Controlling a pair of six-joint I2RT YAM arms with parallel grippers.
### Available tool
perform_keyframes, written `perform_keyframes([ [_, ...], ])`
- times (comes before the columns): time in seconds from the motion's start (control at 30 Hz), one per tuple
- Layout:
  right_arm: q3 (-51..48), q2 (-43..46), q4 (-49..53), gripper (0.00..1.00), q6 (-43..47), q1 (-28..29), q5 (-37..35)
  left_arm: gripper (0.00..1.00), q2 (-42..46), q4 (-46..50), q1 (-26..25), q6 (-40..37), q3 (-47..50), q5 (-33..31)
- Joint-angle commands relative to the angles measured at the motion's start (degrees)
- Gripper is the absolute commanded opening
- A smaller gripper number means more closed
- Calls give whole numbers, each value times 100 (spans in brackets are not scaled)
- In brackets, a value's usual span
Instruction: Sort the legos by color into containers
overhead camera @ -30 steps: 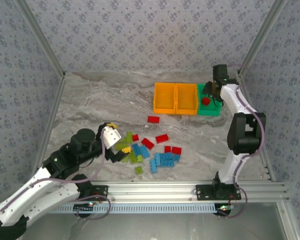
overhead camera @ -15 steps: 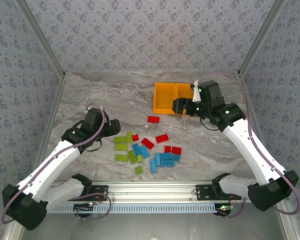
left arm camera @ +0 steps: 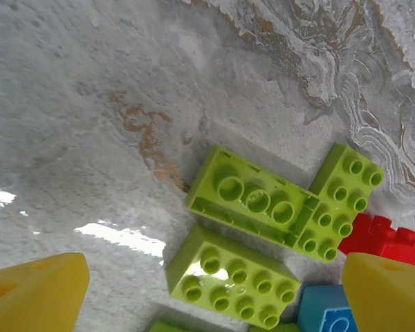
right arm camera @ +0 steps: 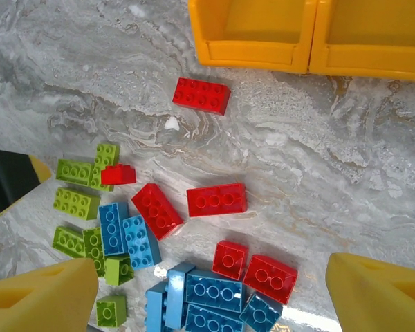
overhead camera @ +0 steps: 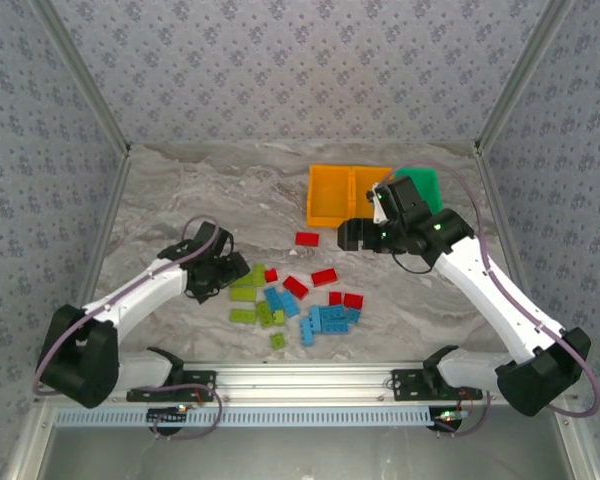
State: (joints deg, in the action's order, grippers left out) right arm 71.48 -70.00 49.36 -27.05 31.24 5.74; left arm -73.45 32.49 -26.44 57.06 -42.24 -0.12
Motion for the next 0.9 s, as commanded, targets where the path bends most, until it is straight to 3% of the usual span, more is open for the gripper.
perform_keyframes([
  [0.0, -34, -60, 137, 88, -114, 85, -153, 94, -318, -340, 51, 381, -92, 264],
  [0.17, -21, -49, 211, 89, -146, 182, -334, 88, -863, -592, 51, 419, -263, 566],
  [0.4, -47, -21, 237, 89, -188, 275, -448, 87, -1283, -569, 59, -37, -294, 506],
  [0.87, 11, 57, 296, 89, -250, 360, -668, 44, -867, 153, 587, -363, 58, -525],
])
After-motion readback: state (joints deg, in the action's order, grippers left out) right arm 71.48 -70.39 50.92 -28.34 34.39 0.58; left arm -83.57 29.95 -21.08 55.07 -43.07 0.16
